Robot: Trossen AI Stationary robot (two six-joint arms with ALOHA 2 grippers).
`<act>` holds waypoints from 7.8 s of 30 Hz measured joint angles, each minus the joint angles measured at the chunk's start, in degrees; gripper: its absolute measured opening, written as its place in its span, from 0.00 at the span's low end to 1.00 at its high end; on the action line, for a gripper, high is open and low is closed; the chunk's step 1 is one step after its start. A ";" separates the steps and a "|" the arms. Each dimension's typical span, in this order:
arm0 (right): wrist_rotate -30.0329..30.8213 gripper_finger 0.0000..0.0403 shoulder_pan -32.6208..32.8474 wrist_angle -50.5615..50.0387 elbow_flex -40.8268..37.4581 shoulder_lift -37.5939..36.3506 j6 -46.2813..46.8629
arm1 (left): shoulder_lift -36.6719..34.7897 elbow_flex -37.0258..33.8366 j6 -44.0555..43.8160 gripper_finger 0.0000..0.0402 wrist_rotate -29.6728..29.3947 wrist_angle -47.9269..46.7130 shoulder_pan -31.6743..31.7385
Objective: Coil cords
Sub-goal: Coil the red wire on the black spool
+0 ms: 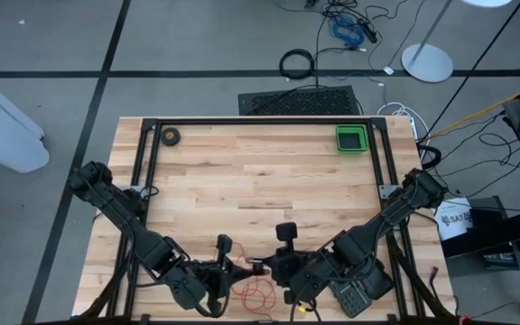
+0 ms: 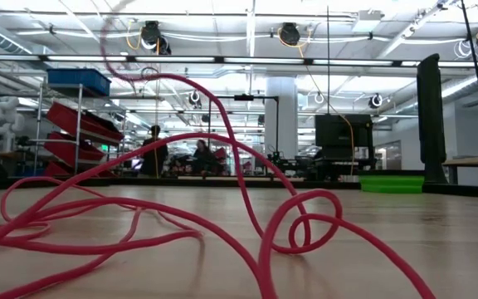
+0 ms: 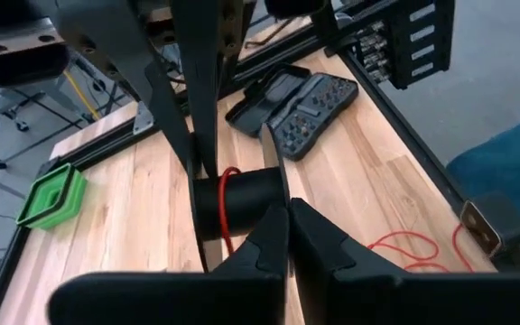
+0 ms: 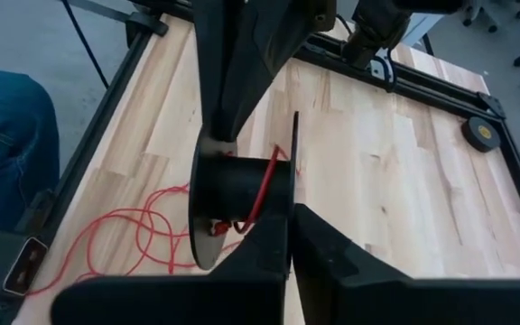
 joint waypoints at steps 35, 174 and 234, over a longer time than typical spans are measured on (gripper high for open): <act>8.96 0.00 3.44 5.29 -0.04 -15.98 -9.05 | -0.04 2.71 -1.43 0.32 -19.76 13.66 -2.49; 18.32 0.00 -0.91 11.25 -0.07 -6.44 -7.48 | 10.88 2.67 -10.43 0.00 -22.95 19.38 5.30; 7.35 0.00 4.96 1.35 9.60 -4.98 -8.25 | 5.53 2.78 20.93 0.06 -33.89 21.72 -8.11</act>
